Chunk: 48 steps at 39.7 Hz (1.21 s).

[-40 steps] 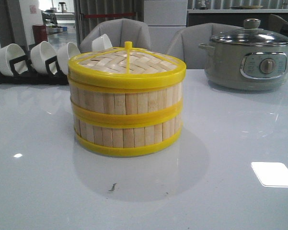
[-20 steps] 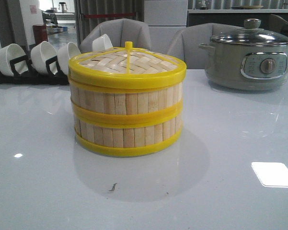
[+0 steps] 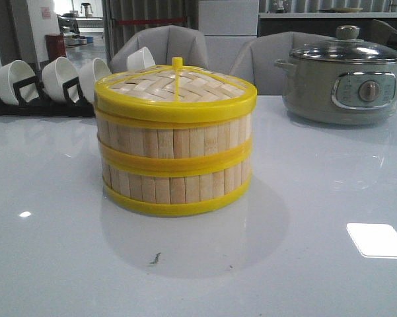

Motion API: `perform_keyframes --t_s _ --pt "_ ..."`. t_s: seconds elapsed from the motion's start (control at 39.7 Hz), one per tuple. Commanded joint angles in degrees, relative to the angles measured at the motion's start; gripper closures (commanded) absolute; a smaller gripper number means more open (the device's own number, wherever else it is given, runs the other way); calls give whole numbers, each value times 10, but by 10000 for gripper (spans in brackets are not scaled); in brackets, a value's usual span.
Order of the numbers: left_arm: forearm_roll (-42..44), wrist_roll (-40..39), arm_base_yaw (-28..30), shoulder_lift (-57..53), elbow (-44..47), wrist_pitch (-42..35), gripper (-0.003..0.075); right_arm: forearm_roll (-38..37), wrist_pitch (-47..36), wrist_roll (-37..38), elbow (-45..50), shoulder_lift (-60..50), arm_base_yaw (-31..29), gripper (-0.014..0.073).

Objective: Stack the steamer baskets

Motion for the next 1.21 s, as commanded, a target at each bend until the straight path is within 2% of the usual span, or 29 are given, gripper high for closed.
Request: perform_keyframes --t_s 0.0,0.2,0.93,1.18 --pt "0 -1 0 -9 0 -44 635 -7 -51 1 -8 -12 -1 548" --pt "0 -1 0 -9 0 -44 636 -7 -22 1 -8 -12 0 548" --pt "0 -1 0 -9 0 -44 635 -4 -26 1 -8 -11 0 548" --pt "0 -1 0 -9 0 -44 635 85 -12 -39 -8 -11 0 547"
